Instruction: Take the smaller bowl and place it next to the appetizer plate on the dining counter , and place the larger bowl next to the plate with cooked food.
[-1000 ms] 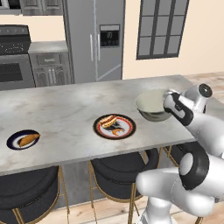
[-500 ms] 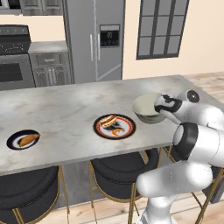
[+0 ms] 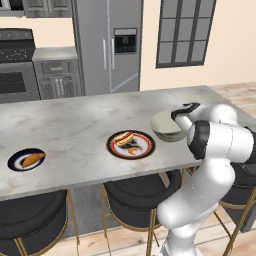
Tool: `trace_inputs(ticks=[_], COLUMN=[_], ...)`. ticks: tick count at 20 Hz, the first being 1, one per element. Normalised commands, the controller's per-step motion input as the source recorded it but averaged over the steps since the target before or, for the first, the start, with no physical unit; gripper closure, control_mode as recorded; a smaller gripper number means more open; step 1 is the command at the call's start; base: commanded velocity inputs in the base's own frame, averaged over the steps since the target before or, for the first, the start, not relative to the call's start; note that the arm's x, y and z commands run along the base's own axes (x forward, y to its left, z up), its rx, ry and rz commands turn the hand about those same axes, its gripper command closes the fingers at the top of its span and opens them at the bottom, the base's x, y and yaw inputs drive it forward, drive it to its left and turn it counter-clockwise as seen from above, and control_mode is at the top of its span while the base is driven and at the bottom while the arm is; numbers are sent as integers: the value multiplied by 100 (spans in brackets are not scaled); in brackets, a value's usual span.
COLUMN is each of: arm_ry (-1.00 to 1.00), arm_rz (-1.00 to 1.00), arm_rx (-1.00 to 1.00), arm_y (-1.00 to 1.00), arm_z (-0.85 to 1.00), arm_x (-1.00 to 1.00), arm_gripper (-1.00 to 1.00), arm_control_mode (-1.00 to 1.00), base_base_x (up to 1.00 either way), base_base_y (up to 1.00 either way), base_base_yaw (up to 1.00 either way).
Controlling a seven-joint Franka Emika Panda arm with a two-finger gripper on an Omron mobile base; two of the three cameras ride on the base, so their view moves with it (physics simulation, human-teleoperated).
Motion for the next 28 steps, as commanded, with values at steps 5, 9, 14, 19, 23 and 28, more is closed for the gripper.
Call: trace_inputs(ticks=[5,9,14,19,23,28], arm_ry=[0,0,0,5,6,15], arm_rz=[0,0,0,0,0,0], arm_rx=[0,0,0,0,0,0], arm_y=[-3,-6,-1,0,0,-5], arm_z=[-36,-37,-16,65,100,100], arm_x=[23,26,14,0,0,-7], arm_gripper=[100,100,-100,-100,-100,-100], arm_control_mode=[-100,-100,-100,-100,-100,-100], base_base_x=[0,0,0,0,0,0], base_base_y=[0,0,0,0,0,0], base_base_yaw=[0,0,0,0,0,0])
